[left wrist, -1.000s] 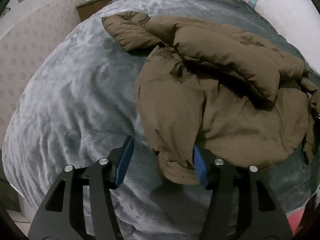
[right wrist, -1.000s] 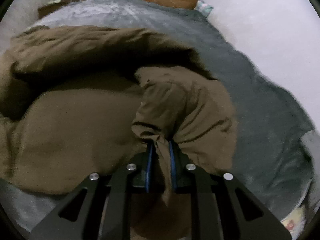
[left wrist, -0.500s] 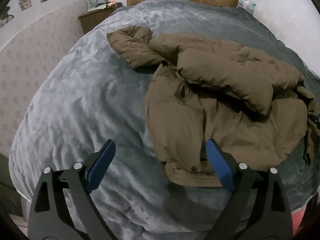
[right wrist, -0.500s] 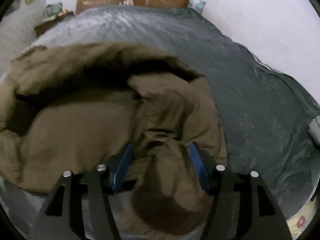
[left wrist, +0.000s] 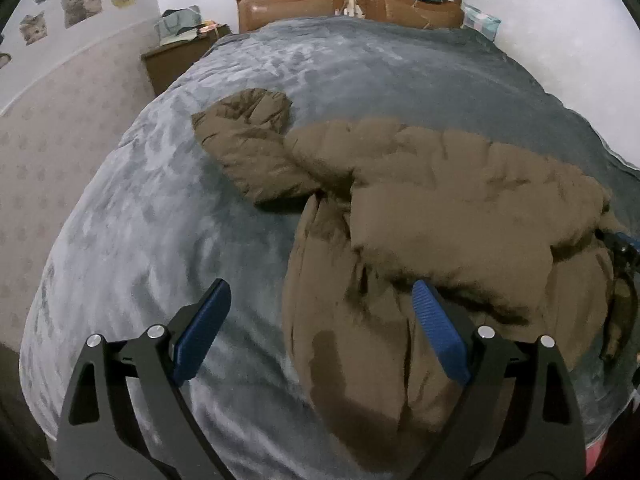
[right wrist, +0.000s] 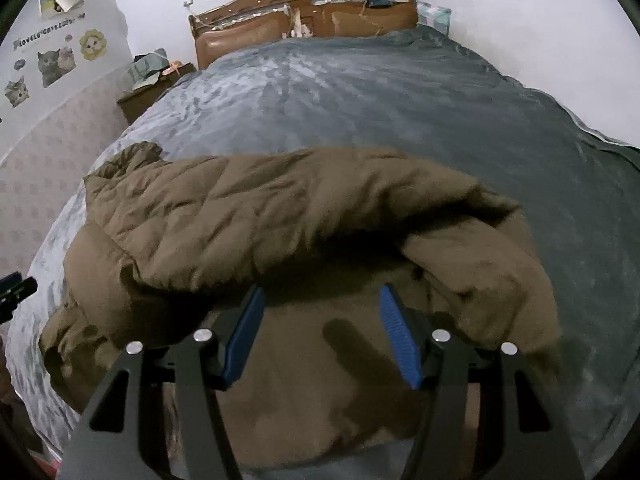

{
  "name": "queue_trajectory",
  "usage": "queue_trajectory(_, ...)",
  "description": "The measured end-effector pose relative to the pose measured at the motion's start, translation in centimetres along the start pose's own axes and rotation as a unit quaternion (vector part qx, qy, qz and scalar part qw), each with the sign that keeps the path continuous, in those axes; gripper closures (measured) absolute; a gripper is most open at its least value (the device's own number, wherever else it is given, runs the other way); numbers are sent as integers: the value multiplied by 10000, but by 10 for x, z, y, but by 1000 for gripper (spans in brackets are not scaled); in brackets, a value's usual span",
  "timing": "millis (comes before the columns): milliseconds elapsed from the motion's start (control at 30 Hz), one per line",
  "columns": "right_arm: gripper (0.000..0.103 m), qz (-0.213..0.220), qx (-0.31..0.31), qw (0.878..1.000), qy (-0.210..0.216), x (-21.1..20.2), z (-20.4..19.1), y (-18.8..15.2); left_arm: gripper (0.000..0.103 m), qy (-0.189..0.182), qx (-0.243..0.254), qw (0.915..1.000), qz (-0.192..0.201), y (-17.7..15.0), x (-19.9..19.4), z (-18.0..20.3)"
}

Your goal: Fold large clothes

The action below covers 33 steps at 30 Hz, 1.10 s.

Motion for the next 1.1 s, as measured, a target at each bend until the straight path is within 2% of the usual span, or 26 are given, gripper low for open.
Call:
queue_trajectory(100,43,-93,-309,9994,-137,7,-6,10,12,82,253,9996,-21,13,13,0)
queue_trajectory(267,43,-223,-460,9984,-245,19,1,24,12,-22,262,9995,-151,31,37,-8)
queue_trajectory(333,43,-273,-572,9975,-326,24,2,25,12,105,361,9993,-87,40,48,-11)
queue_trajectory(433,43,-354,-751,9959,-367,32,1,26,27,35,464,9988,-174,48,64,-17)
queue_trajectory(500,47,-422,-939,9939,-392,35,-1,26,47,4,542,9981,-286,53,81,-23)
queue_trajectory(533,55,-449,-1000,9932,-382,35,-2,26,53,7,588,9977,-338,54,88,-24)
queue_trajectory(567,63,-498,-1031,9928,-363,36,-3,26,64,14,644,9970,-436,56,96,-26)
queue_trajectory(600,66,-539,-1048,9924,-348,35,-2,24,73,23,700,9961,-529,57,104,-27)
queue_trajectory(633,71,-568,-1067,9920,-352,35,-2,23,75,-12,742,9955,-590,58,110,-27)
queue_trajectory(667,76,-589,-1085,9917,-354,34,-2,22,75,-53,756,9951,-640,59,115,-26)
queue_trajectory(733,82,-619,-1036,9922,-299,33,0,22,75,-159,764,9947,-663,62,120,-24)
queue_trajectory(900,82,-863,-940,9915,-270,59,9,23,75,-341,843,9929,-772,66,141,-5)
queue_trajectory(967,82,-808,-889,9926,-171,70,9,28,75,-400,827,9926,-799,71,148,0)
queue_trajectory(1033,81,-642,-944,9934,-103,75,8,38,68,-369,806,9934,-727,79,148,5)
queue_trajectory(1067,81,-565,-924,9941,-74,76,8,45,55,-332,767,9943,-668,88,149,5)
queue_trajectory(1100,81,-509,-898,9947,-46,77,9,52,47,-315,702,9952,-606,95,150,4)
Point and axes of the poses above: each gripper's, at about its wrist camera, not at the fingertips, and x roughly the way its jaws point, z to its right, y to its top, the point moved 1 cm from there along x, roughly the way its jaws point, and after that the axes turned 8 degrees about y, right-handed, at the moved point
